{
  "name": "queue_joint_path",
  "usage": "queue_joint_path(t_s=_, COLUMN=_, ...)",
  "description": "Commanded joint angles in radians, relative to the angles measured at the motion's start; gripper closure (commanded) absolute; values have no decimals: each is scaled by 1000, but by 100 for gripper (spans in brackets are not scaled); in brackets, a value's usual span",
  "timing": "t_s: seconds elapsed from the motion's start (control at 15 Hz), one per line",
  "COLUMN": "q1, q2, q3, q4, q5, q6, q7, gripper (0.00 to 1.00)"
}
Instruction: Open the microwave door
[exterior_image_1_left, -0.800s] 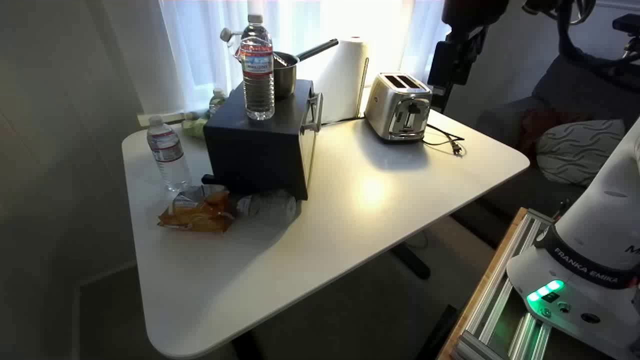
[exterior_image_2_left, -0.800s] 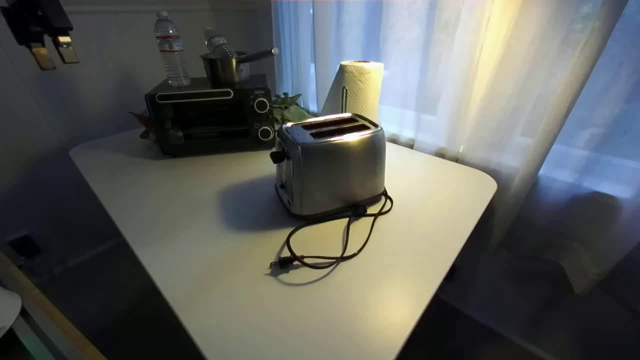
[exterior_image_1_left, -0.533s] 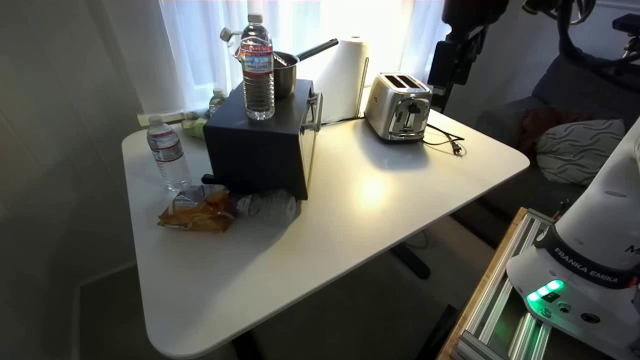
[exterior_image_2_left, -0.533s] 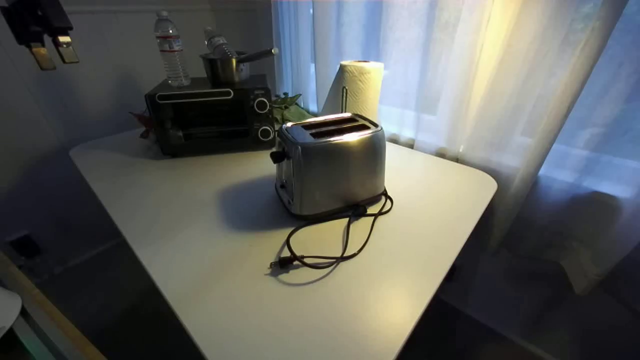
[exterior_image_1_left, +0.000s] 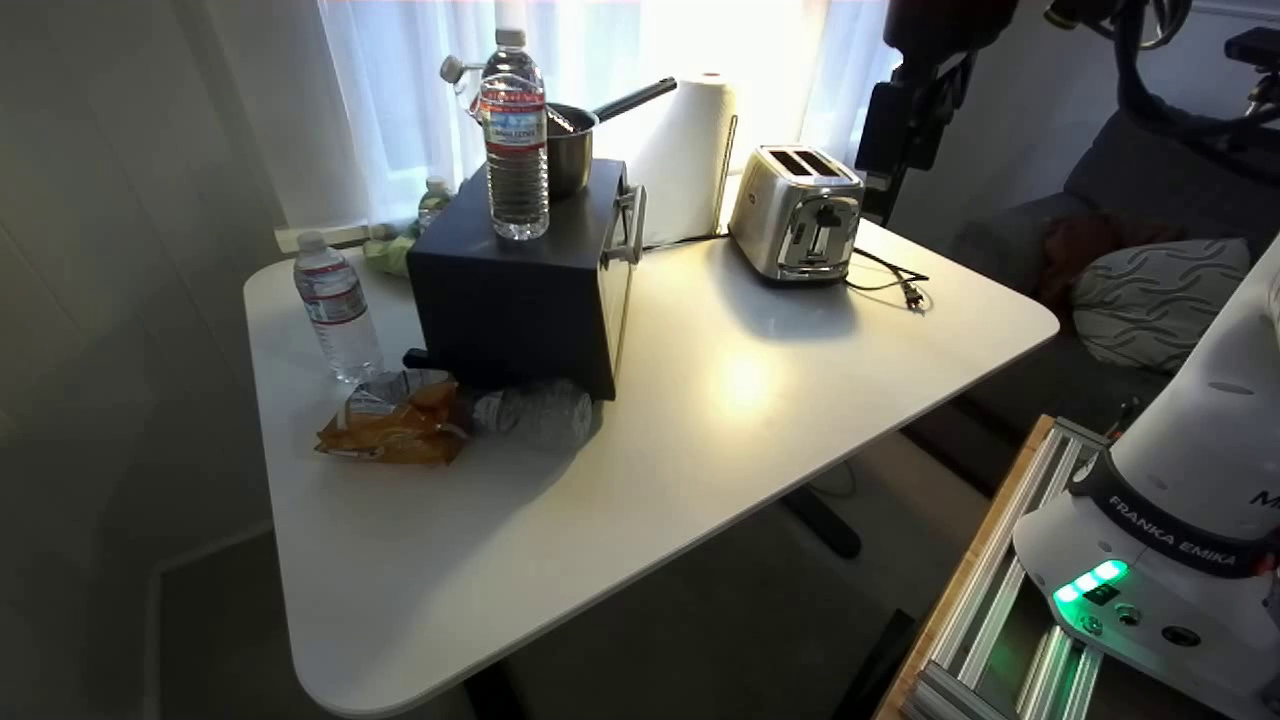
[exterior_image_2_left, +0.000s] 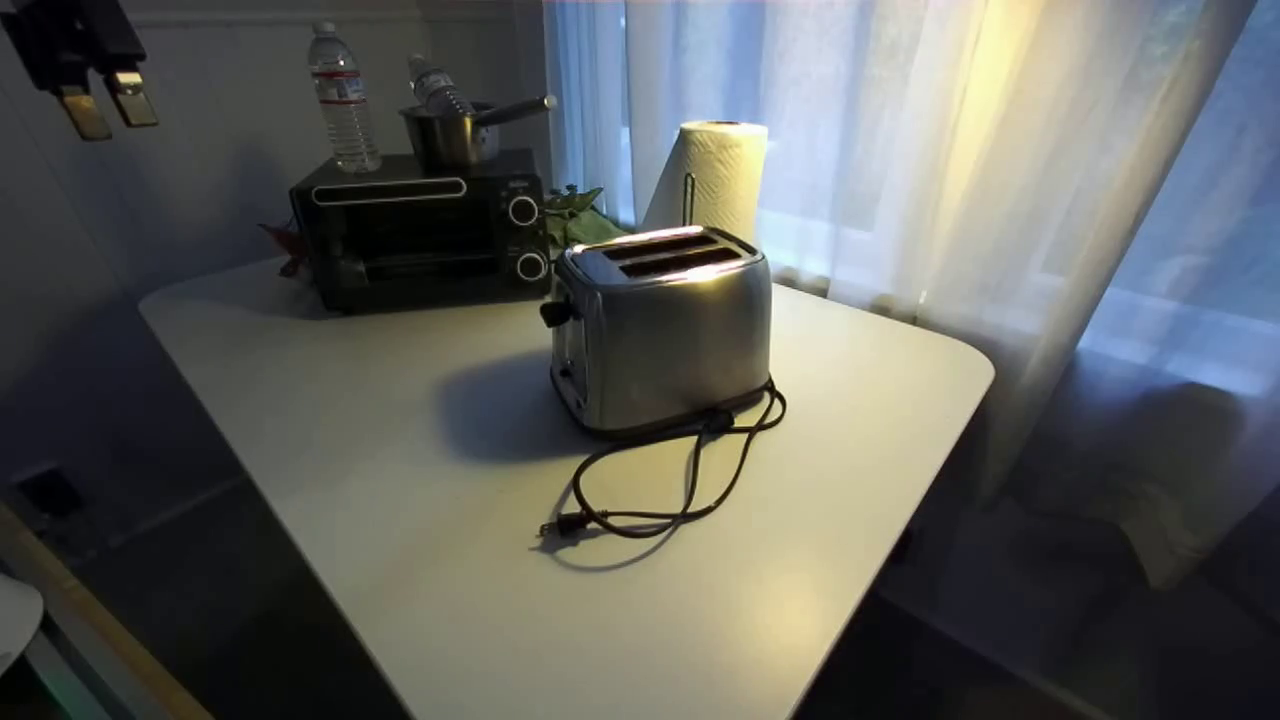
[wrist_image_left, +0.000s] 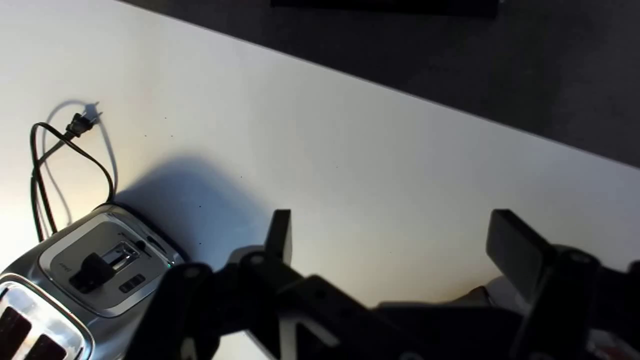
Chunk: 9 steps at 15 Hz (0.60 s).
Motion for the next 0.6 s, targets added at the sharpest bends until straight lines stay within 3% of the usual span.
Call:
queue_joint_path(t_s=0.0, q1=19, q2=4, q3=-15, q4=2, q5=-10, q6=-2, q7=11, gripper=0)
queue_joint_path(t_s=0.33, q1=19, q2=4, q3=-15, q4=2, q5=-10, q6=-2, q7=11, gripper=0)
queue_joint_path(t_s=0.53, q1=23, q2=101, q3=-79, q4=107, q5=113, q6=-10, q7=-4, gripper=0)
